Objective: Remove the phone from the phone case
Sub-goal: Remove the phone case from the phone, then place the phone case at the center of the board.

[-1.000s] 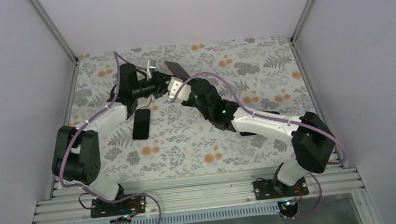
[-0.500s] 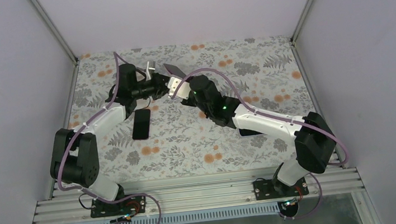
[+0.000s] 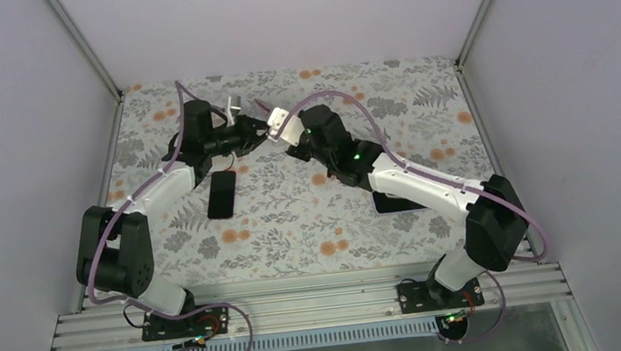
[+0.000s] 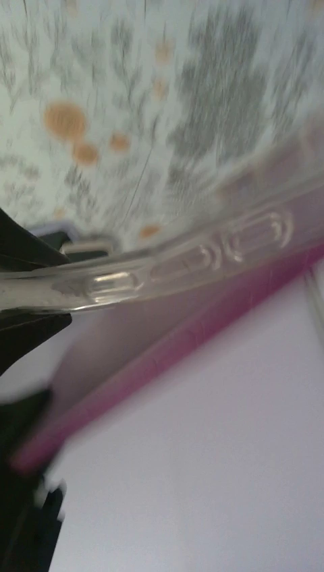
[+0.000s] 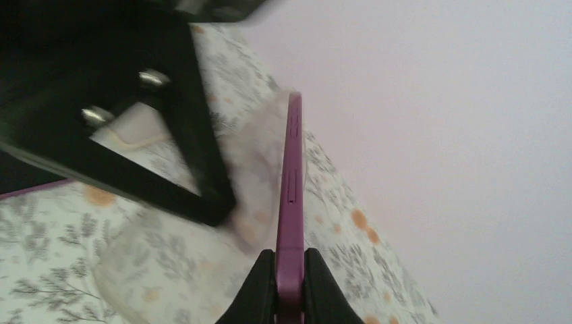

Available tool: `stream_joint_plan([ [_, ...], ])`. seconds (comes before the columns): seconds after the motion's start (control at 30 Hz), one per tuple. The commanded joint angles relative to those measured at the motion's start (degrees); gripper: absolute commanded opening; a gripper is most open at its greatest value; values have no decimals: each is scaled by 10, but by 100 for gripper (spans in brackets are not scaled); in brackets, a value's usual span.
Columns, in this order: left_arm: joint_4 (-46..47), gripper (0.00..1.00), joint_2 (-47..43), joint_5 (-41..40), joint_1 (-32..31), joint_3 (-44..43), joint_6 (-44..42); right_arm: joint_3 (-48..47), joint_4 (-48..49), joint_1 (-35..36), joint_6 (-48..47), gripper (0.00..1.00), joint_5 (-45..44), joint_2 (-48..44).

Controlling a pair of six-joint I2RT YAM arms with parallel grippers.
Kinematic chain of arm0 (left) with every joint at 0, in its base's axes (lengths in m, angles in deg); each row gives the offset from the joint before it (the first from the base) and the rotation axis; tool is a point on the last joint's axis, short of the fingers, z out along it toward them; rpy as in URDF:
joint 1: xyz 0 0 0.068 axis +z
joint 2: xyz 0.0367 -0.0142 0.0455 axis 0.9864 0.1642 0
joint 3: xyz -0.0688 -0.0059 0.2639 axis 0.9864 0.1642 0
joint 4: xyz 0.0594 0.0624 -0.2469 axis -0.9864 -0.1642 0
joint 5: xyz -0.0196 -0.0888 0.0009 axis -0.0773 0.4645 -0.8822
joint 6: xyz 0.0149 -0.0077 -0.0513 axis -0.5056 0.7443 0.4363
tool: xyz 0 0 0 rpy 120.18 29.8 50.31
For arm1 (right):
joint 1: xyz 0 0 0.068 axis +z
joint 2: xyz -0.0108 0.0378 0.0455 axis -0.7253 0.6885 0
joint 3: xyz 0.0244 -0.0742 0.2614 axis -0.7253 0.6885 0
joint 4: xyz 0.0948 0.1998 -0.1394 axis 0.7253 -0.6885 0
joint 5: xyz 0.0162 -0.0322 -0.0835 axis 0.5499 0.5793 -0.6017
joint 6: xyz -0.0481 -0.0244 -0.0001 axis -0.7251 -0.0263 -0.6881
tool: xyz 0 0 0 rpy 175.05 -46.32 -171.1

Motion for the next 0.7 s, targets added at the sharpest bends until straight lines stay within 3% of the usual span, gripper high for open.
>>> stream_joint_plan([
  [0.0, -65, 2, 7, -138, 53, 16, -44, -53, 1, -51, 66, 4, -51, -70],
  [0.23, -86, 2, 11, -164, 54, 14, -79, -79, -40, -97, 134, 4, 14, -81],
  [0.4, -112, 2, 22, -185, 54, -17, -180, -62, -42, -122, 140, 4, 26, -90],
  [0.67, -145, 2, 102, -126, 55, -92, -288, -43, -45, -147, 154, 4, 51, -103],
])
